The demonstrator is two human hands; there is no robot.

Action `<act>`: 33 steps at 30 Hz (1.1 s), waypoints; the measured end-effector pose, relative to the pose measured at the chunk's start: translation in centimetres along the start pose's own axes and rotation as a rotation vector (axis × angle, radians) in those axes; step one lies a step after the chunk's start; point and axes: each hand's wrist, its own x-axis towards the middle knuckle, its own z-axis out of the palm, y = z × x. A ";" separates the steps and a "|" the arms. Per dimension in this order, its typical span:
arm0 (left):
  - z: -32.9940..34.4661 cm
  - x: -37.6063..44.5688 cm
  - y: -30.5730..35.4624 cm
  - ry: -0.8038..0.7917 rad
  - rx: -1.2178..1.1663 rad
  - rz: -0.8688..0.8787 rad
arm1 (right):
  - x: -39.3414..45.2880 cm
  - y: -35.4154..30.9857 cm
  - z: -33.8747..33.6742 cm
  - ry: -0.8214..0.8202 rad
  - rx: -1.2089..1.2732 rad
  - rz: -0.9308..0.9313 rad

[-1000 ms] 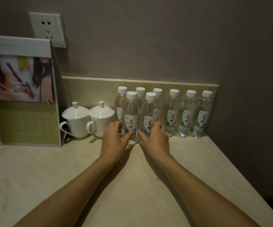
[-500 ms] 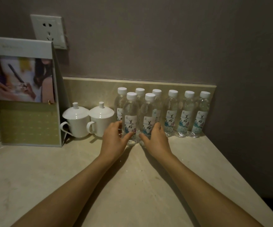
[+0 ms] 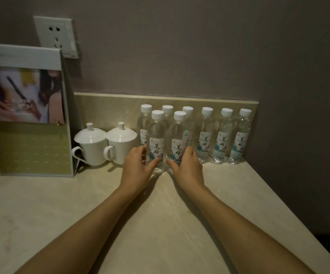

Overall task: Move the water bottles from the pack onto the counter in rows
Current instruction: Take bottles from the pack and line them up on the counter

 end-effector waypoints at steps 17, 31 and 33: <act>-0.1 0.2 0.0 -0.010 0.006 -0.011 | 0.0 -0.1 -0.2 -0.061 -0.005 -0.005; 0.0 0.1 0.5 -0.024 -0.062 -0.082 | -0.3 -0.2 -0.7 -0.121 0.068 0.069; 0.0 0.1 0.5 -0.020 -0.071 -0.081 | -0.3 -0.2 -0.8 -0.122 0.074 0.060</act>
